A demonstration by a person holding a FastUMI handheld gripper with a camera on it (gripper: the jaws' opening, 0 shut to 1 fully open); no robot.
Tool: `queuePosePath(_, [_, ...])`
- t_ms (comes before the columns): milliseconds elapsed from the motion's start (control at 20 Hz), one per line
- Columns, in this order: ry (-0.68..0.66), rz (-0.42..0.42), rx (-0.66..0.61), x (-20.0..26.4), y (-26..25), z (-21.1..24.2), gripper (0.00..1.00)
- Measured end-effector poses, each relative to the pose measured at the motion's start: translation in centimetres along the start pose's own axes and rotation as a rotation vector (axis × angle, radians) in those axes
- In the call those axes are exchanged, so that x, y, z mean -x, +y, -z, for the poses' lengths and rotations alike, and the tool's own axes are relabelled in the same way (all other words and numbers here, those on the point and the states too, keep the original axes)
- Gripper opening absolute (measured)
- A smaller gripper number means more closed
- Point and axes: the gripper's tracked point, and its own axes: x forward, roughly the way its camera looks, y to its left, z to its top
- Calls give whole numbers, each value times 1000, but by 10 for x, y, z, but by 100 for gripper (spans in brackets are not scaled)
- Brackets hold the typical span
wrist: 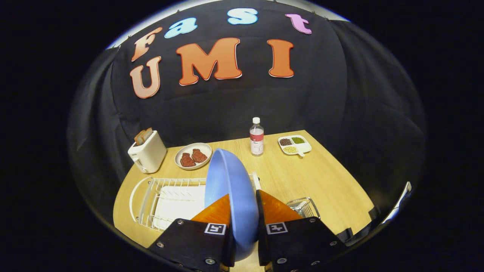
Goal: Take the plate from the dish rack, then take the spoon from the basket and place it into the plate.
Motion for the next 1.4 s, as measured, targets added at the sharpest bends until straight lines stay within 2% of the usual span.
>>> queuePosePath(200, [39, -100, -155, 32, 6, 36, 24])
queuePosePath(550, [126, -214, -307, 66, 13, 123, 24])
queuePosePath(800, [191, -293, -452, 61, 29, 179, 24])
queuePosePath(1100, [307, -332, -560, 41, 47, 245, 24])
queuePosePath(1400, [370, -338, -647, 17, 60, 272, 24])
